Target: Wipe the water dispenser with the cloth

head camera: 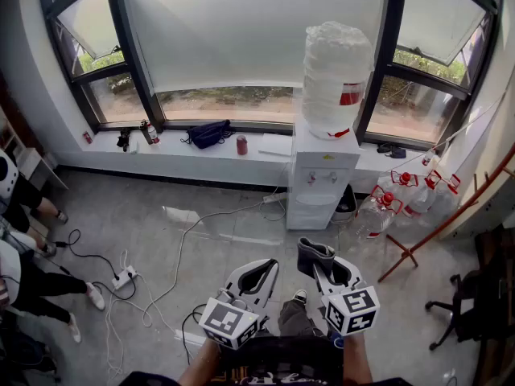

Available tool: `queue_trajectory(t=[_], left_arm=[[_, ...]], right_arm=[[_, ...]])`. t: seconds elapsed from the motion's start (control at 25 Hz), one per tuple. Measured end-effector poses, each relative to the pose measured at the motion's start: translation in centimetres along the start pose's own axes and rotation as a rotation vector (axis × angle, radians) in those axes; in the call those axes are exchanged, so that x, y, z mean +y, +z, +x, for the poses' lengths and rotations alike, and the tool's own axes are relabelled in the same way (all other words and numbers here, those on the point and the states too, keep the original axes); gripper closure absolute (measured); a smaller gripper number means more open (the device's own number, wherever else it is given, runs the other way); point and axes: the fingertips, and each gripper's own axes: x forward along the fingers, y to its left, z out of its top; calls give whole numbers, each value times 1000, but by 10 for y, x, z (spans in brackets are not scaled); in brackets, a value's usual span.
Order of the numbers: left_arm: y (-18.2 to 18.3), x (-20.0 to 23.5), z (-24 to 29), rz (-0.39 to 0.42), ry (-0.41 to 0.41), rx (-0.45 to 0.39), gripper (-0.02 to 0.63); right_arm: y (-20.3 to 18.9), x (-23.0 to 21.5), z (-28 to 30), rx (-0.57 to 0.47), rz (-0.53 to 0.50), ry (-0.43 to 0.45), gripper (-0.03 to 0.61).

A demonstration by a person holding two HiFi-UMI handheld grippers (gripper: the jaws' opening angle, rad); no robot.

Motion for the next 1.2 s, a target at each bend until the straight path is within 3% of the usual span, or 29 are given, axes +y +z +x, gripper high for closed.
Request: queue_trajectory(t=[0.64, 1.0, 1.2], left_arm=[[-1, 12, 4, -14, -4, 1, 594], [-7, 28, 50, -41, -5, 24, 594], [0, 44, 101, 4, -20, 50, 594]], right_arm=[[2, -10, -2, -22, 48, -43, 468], [6, -57, 17, -2, 77, -84, 468], [18, -103, 51, 5, 89, -84, 468]])
